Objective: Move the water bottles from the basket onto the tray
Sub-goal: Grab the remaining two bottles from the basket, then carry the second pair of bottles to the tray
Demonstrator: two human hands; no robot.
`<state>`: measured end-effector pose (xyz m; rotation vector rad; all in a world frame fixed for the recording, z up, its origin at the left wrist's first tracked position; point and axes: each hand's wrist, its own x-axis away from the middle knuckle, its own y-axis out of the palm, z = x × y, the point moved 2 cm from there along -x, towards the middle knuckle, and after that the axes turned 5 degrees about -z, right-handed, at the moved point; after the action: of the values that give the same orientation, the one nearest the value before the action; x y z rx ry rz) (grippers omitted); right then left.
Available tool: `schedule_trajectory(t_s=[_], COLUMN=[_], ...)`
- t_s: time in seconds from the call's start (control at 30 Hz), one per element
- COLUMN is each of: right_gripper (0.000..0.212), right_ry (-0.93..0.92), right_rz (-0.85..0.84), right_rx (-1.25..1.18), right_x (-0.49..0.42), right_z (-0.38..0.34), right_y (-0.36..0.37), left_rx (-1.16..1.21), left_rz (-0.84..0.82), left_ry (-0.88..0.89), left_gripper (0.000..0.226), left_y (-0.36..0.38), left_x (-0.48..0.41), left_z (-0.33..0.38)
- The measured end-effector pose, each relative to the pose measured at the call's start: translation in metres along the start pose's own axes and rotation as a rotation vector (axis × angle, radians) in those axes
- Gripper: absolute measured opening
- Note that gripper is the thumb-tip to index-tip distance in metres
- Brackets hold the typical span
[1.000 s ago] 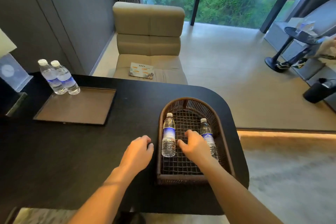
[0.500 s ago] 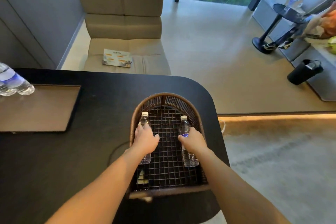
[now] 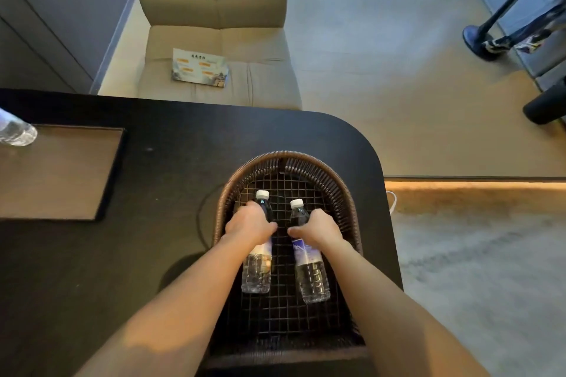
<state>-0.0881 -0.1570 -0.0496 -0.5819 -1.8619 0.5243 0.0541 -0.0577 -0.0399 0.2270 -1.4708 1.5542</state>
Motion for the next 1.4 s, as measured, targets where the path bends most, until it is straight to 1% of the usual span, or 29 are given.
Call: schedule_trajectory(t_s=[0.07,0.2,0.27,0.33,0.4,0.57,0.63,0.7,0.77,0.83,0.97,1.1,1.2,1.4], right_gripper=[0.043,0.044,0.046,0.047,0.047,0.043,0.046,0.052,0.055,0.050,0.055,0.056,0.057,0.056], right_ry=[-0.016,-0.113,-0.180,-0.253,-0.317,-0.456,-0.520,-0.593,-0.676,-0.763,-0.825,-0.895,-0.924,-0.912], right_rz=[0.005,0.008,0.005,0.010,0.023,0.126,0.175,0.227,0.278,0.317,0.316,0.314,0.280,0.208], right_rx=[-0.051,-0.135,-0.187,-0.213,-0.231,-0.304,-0.343,-0.359,-0.375,-0.390,-0.380,-0.340,-0.313,-0.267], right_x=[0.001,0.015,0.028,0.047,0.069,0.130,0.155,0.179,0.202,0.222,0.254,0.272,0.279,0.264], right_z=[0.003,0.009,0.012,0.017,0.023,0.046,0.052,0.051,0.041,0.026,-0.016,-0.064,-0.103,-0.188], right_y=[-0.003,-0.008,-0.013,-0.019,-0.022,-0.004,0.007,0.014,0.017,0.018,0.020,0.031,0.049,0.110], left_rx=[0.050,0.120,0.171,0.253,0.301,0.377,0.403,0.451,0.505,0.516,0.504,0.537,0.560,0.587], left_rz=[0.007,0.020,0.051,0.074,0.080,0.171,0.227,0.266,0.291,0.332,0.444,0.524,0.558,0.544], left_ry=[0.012,0.066,0.158,0.296,0.398,0.526,0.569,0.599,0.604,0.602,0.607,0.576,0.524,0.380], left_gripper=[0.055,0.057,0.053,0.044,0.041,0.042,0.044,0.052,0.061,0.066,0.071,0.072,0.068,0.064], left_y=[-0.005,-0.008,-0.009,-0.007,-0.003,0.012,0.015,0.014,0.008,-0.005,-0.040,-0.077,-0.102,-0.148], left_x=[0.002,0.018,0.032,0.049,0.072,0.131,0.155,0.178,0.198,0.218,0.249,0.266,0.270,0.243], left_z=[-0.003,-0.006,-0.009,-0.015,-0.025,-0.054,-0.065,-0.076,-0.085,-0.093,-0.118,-0.161,-0.202,-0.300])
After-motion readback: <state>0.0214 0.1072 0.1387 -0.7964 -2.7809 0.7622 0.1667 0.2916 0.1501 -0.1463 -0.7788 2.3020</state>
